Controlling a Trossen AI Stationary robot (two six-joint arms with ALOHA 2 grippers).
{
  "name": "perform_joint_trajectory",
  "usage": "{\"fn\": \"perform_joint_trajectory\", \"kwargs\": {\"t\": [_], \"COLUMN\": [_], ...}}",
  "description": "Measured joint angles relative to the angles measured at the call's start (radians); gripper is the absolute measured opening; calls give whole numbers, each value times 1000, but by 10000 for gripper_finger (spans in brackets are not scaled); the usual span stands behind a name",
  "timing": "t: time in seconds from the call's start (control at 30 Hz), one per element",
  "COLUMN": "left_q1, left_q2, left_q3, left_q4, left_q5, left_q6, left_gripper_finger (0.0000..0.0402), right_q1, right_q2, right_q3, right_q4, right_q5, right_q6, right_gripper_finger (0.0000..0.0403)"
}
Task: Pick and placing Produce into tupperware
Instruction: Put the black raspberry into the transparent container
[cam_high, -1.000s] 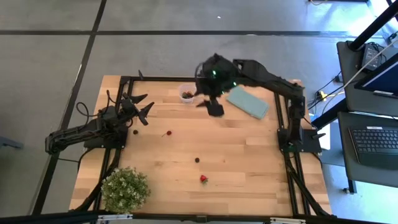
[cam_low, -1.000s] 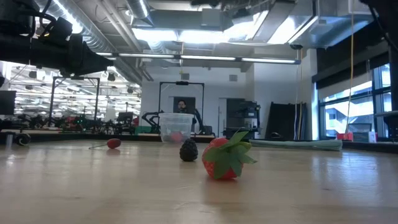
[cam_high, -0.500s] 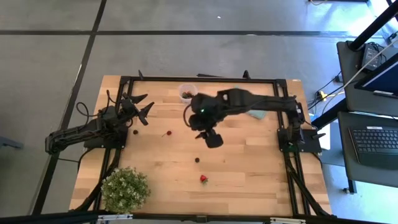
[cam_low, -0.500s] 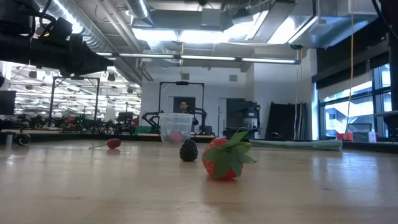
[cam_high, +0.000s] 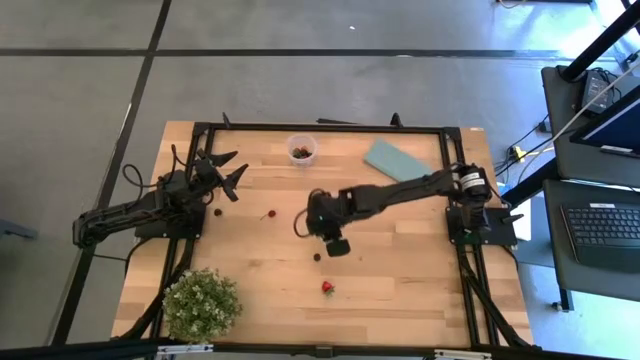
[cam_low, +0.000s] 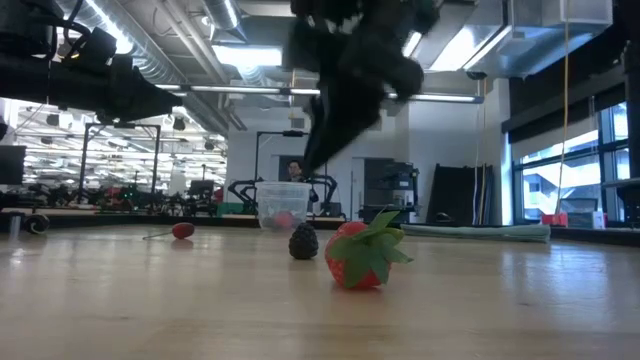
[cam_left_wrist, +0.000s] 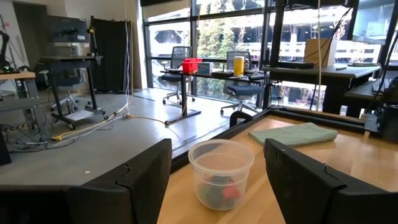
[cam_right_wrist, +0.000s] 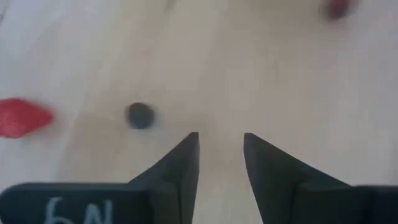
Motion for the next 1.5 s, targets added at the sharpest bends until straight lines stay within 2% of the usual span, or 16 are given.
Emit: {"fn": "perform_joint_trajectory", "kwargs": {"t": [0.17,0.33,0.53,1.13,1.27,1.5], "left_q1": [0,0,0,0,0,0], "left_q2": [0,0,0,0,0,0], "left_q3": [0,0,0,0,0,0], "left_q4": [0,0,0,0,0,0], "left_q5": [0,0,0,0,0,0], "left_q6": [0,0,0,0,0,0], "left_gripper_finger": [247,247,247,247,247,247], "right_q1": [44,82,117,106,105,105], "right_q2": [0,0,0,0,0,0], "right_q3": [-131,-197,-201,-201,-201,-201], "right_q4": [139,226,266,254,253,231], "right_q5": [-8,2,1,8,12,11], "right_q6": [50,90,101,181,160,157], "right_gripper_finger": [107,93,87,89,117,222]}}
